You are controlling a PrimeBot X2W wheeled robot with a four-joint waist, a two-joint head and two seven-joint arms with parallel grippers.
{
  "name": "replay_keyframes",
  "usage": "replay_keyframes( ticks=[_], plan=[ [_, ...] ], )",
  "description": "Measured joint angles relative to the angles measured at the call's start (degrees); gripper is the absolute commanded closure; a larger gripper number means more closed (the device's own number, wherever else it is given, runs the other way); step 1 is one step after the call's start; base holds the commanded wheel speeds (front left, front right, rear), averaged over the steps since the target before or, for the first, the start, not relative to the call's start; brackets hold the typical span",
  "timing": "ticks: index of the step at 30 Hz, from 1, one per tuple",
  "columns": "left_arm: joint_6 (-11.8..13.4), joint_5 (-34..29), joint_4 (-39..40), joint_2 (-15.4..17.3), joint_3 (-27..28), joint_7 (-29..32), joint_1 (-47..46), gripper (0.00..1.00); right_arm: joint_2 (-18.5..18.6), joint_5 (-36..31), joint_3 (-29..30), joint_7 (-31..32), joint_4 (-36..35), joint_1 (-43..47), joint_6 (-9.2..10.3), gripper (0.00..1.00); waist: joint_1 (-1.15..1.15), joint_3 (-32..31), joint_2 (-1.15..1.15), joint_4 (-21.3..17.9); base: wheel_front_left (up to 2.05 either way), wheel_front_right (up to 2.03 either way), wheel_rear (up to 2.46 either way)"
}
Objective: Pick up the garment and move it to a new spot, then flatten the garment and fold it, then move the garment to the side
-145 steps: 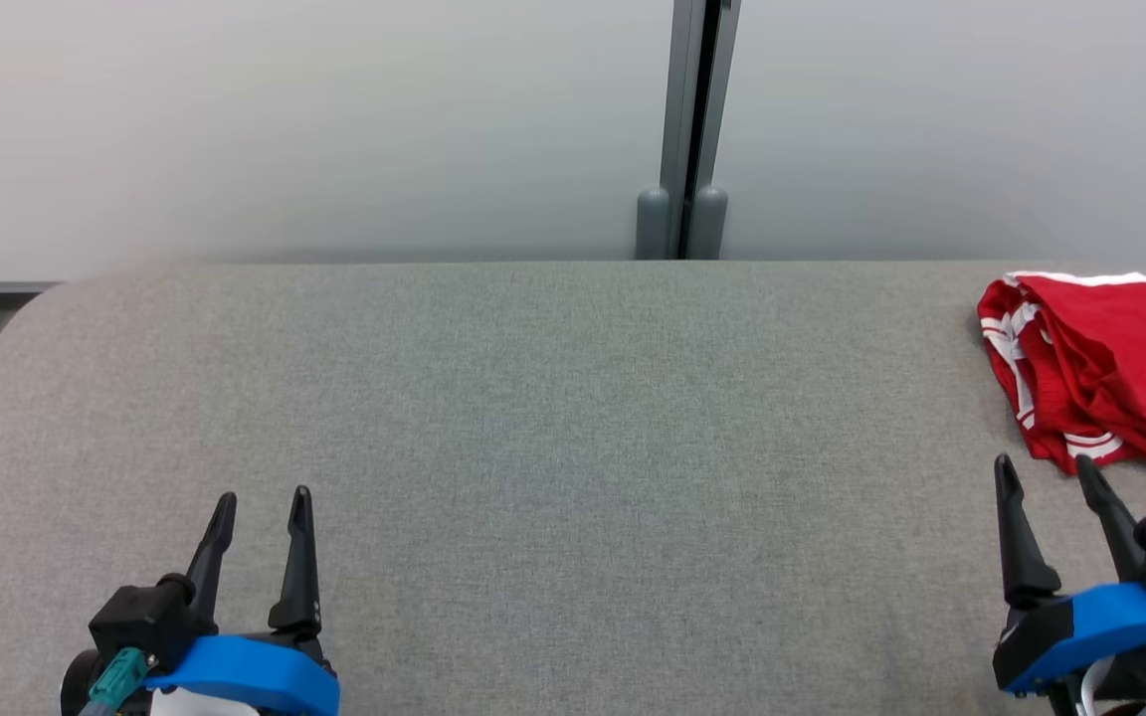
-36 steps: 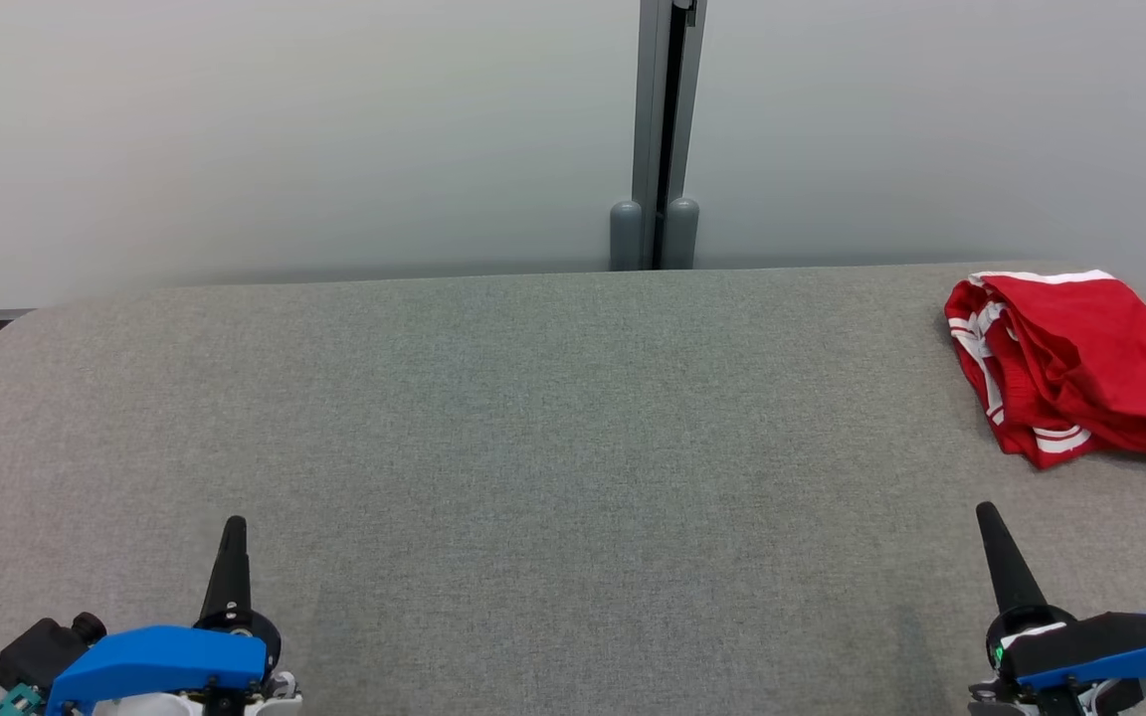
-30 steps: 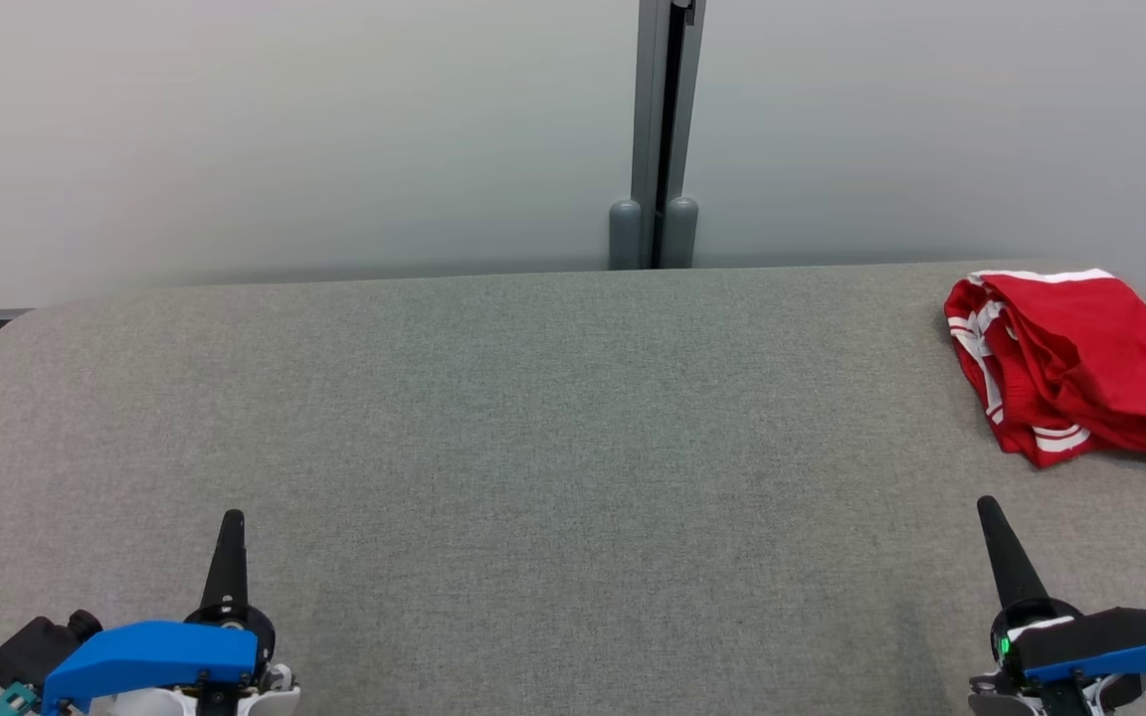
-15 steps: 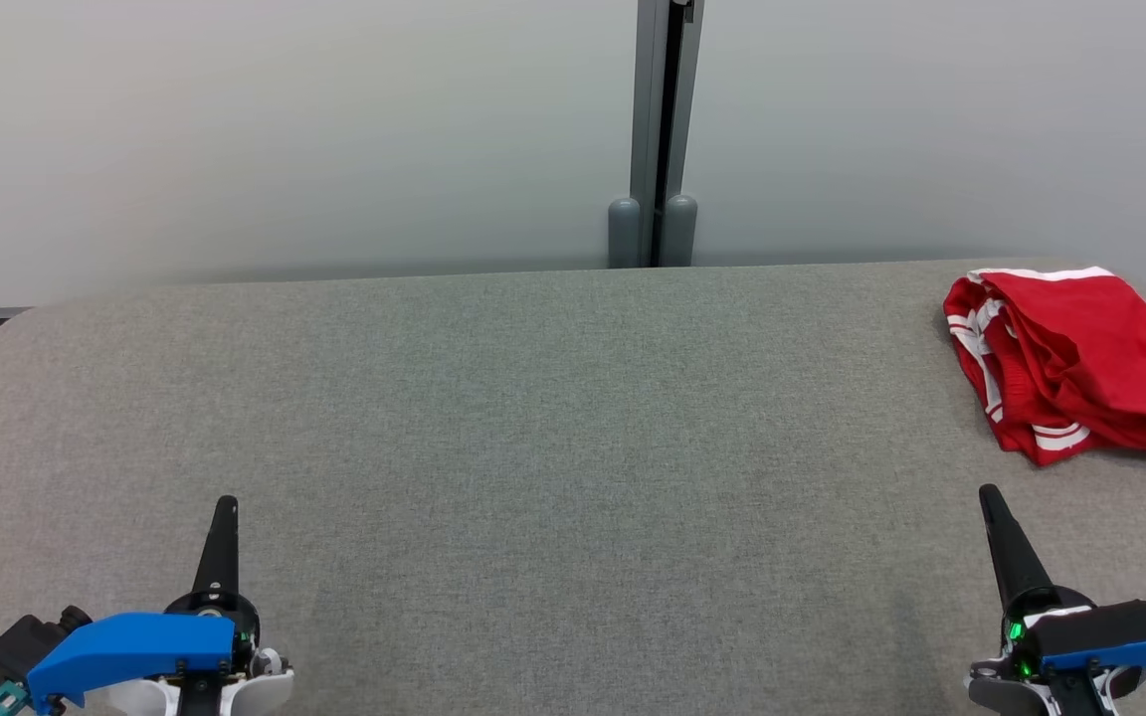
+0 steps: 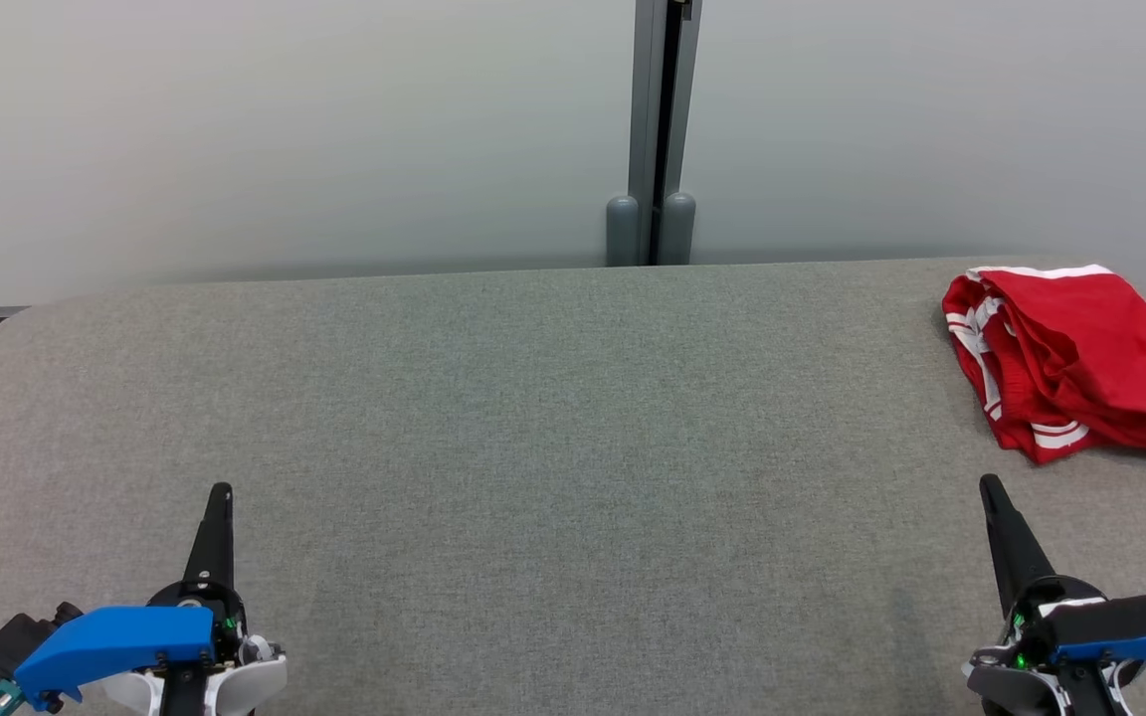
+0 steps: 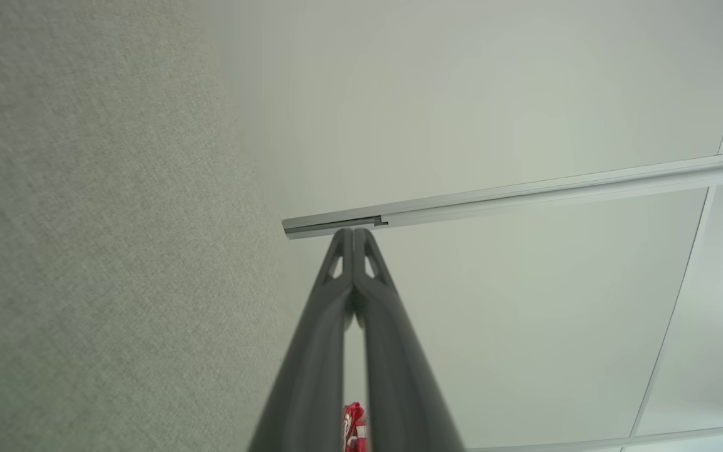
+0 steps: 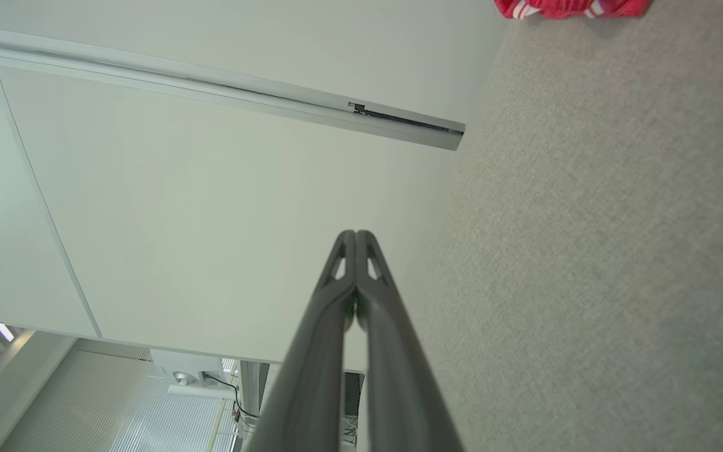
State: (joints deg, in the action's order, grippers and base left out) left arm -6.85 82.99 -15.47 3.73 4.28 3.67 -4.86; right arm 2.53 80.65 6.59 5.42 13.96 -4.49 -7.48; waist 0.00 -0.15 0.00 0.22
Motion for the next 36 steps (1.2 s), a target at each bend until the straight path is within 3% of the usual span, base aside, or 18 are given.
replay_keyframes(
  ticks=[28, 36],
  plan=[
    [-0.36, 9.33, 1.34, -0.81, 2.30, 2.81, -1.08, 1.00, 0.10, 11.58, -0.05, 1.07, 0.03, -1.30, 0.00, 1.00, 0.00, 0.33, 0.00, -0.22, 0.00, 0.00, 0.00],
    [-0.36, 9.35, 1.35, -0.83, 2.31, 2.82, -1.10, 1.00, 0.11, 11.69, -0.05, 1.07, 0.04, -1.35, 0.00, 1.00, 0.00, 0.33, 0.00, -0.22, 0.00, 0.00, 0.00]
  ],
)
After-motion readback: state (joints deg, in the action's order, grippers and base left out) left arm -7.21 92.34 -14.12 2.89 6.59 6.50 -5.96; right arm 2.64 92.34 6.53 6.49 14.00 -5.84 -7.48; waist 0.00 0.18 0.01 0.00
